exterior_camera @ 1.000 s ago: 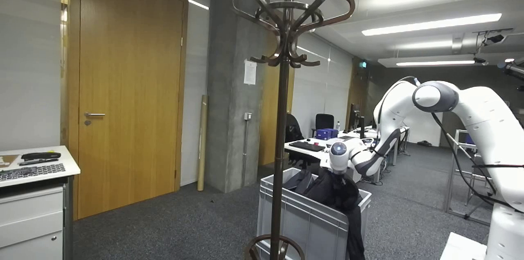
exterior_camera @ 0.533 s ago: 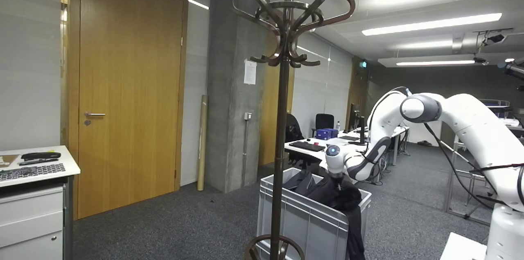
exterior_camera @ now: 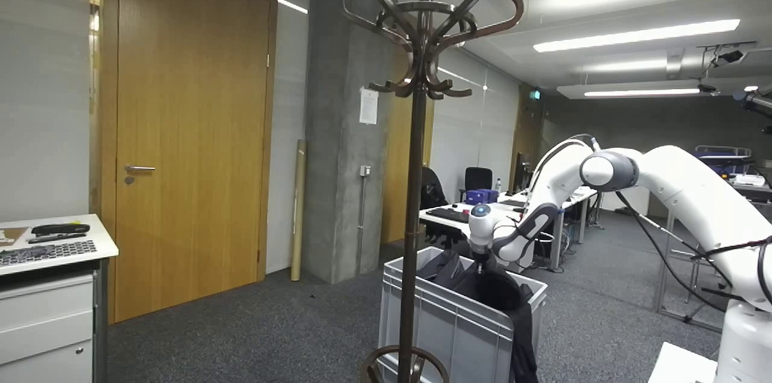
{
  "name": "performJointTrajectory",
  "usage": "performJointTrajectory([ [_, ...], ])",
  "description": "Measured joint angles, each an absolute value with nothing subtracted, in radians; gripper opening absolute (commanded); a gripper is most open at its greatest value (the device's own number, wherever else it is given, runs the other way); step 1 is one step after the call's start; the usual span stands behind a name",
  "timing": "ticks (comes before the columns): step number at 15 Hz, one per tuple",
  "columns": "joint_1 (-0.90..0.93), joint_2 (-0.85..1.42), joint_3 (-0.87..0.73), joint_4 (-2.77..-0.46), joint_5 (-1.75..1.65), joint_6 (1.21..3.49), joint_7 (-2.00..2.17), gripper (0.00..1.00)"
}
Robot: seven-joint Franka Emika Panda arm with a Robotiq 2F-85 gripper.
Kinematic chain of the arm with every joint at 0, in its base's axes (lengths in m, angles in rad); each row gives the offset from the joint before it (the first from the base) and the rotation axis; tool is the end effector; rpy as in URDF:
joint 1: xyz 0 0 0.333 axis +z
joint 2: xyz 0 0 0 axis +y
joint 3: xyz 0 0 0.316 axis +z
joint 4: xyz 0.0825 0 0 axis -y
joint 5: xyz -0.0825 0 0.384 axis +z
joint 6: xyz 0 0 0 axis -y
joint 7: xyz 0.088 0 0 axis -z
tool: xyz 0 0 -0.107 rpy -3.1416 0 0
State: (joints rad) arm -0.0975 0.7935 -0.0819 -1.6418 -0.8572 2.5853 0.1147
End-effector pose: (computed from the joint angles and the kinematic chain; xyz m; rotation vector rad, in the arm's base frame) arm 0.6859 -0.1034 0.1611 2.5200 0.5736 0.1443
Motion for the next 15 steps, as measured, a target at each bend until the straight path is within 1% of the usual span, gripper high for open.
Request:
performJointTrajectory([
  [2, -0.096, 0.806, -0.086, -1.625, -0.807, 2.618, 0.115, 0.58],
  [8, -0.074, 0.806, -0.106, -1.633, -0.716, 2.745, 0.115, 0.99],
  [11, -0.055, 0.783, -0.097, -1.677, -0.631, 2.762, 0.103, 1.0],
  [15, -0.012, 0.68, -0.065, -1.83, -0.502, 2.752, 0.057, 1.0],
])
